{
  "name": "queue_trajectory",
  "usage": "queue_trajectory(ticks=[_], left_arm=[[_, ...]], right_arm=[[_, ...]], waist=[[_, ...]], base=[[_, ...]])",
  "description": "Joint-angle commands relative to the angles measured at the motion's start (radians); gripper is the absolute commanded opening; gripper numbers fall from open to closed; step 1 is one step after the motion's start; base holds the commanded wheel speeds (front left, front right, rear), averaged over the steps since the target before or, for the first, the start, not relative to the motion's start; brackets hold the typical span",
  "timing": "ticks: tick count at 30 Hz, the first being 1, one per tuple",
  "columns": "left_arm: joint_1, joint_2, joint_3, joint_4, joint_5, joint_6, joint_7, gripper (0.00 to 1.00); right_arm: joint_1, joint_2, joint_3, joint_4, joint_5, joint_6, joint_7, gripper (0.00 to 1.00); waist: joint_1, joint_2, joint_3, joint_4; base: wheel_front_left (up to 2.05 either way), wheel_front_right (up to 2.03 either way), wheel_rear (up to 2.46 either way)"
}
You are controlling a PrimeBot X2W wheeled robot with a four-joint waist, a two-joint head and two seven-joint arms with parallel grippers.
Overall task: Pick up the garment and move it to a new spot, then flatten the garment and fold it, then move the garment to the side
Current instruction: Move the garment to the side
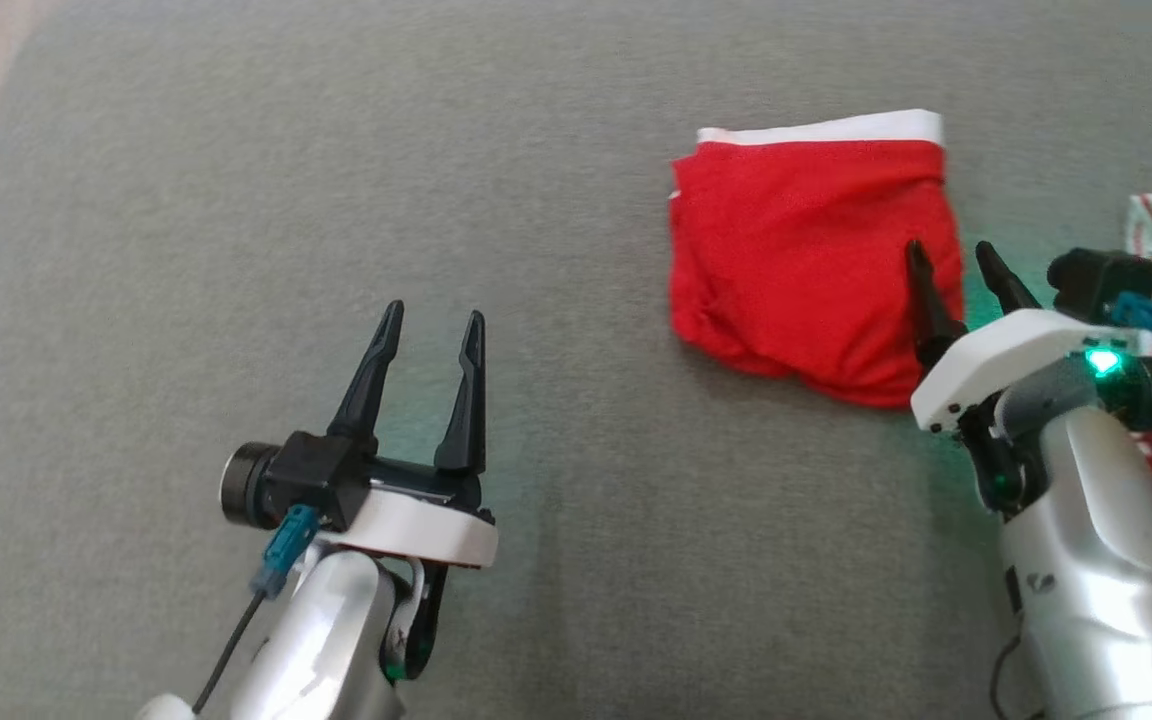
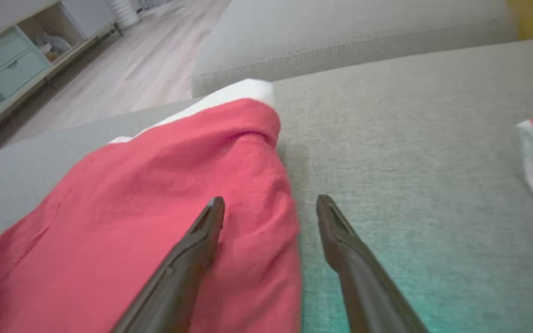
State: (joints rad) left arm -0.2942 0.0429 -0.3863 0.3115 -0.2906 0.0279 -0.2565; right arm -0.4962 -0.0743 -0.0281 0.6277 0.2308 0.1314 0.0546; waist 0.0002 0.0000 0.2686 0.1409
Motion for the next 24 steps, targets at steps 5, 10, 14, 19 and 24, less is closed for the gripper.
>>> queue_trajectory(ticks=[5, 10, 14, 19, 24], left_arm=[[-0.037, 0.007, 0.019, -0.025, -0.006, 0.009, -0.005, 1.0], [-0.036, 0.007, 0.008, -0.026, -0.012, 0.013, -0.005, 1.0], [-0.028, 0.007, 0.007, -0.022, -0.016, 0.018, -0.005, 1.0], [-0.016, 0.007, 0.007, -0.021, -0.011, 0.016, -0.005, 1.0], [-0.001, 0.007, 0.004, -0.023, -0.005, 0.013, -0.005, 1.0]], right_arm=[[-0.074, -0.031, 0.049, 0.082, 0.009, -0.001, 0.041, 1.0], [-0.102, -0.064, 0.117, 0.175, -0.008, -0.001, 0.063, 0.0], [-0.115, -0.094, 0.176, 0.224, -0.03, -0.001, 0.017, 0.0], [-0.119, -0.119, 0.231, 0.238, -0.056, -0.001, -0.032, 0.0], [-0.115, -0.16, 0.32, 0.225, -0.086, -0.001, -0.068, 0.0]], waist=[[-0.0002, 0.0, 0.009, 0.044], [-0.0002, 0.0, 0.004, 0.06], [-0.0002, 0.0, -0.023, 0.055], [-0.0002, 0.0, -0.055, 0.031], [-0.0002, 0.0, -0.099, -0.021]], base=[[0.0, 0.0, 0.0], [0.0, 0.0, 0.0], [0.0, 0.0, 0.0], [0.0, 0.0, 0.0], [0.0, 0.0, 0.0]])
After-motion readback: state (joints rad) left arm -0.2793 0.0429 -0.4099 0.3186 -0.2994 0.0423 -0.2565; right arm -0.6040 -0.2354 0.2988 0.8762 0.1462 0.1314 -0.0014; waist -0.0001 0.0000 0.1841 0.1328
